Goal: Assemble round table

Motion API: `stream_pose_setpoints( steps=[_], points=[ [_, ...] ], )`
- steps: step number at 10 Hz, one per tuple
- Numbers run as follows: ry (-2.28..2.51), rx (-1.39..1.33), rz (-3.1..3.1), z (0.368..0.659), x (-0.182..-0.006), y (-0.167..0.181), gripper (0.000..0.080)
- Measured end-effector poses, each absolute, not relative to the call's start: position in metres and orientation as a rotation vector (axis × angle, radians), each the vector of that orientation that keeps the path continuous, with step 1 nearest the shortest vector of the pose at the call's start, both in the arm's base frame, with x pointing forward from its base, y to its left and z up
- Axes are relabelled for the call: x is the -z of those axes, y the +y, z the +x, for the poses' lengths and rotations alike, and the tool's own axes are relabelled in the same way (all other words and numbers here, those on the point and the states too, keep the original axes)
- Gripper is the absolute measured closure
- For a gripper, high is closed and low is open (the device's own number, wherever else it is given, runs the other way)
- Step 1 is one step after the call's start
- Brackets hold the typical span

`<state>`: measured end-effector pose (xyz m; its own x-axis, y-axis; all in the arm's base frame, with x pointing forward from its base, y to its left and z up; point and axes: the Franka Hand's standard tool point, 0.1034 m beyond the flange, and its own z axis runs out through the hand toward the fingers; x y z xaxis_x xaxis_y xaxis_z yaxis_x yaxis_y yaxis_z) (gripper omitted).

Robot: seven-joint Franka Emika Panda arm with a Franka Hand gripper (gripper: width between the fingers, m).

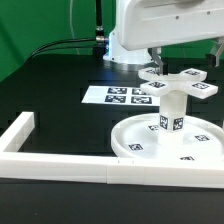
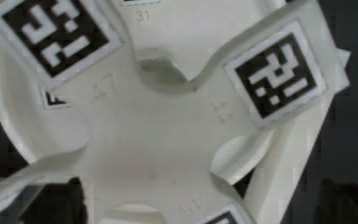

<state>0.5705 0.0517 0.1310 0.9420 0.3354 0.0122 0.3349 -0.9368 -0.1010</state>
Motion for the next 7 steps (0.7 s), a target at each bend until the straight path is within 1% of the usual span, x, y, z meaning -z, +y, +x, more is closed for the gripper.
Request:
stream_pose_setpoints(
  steps=[3, 7],
  points=[
    [-1.054, -0.002, -2.883, 0.5701, -0.1313, 0.0549, 0.0151],
    [-1.417, 0.007, -2.728, 0.5701, -0.1305, 0.0505, 0.0151]
  ],
)
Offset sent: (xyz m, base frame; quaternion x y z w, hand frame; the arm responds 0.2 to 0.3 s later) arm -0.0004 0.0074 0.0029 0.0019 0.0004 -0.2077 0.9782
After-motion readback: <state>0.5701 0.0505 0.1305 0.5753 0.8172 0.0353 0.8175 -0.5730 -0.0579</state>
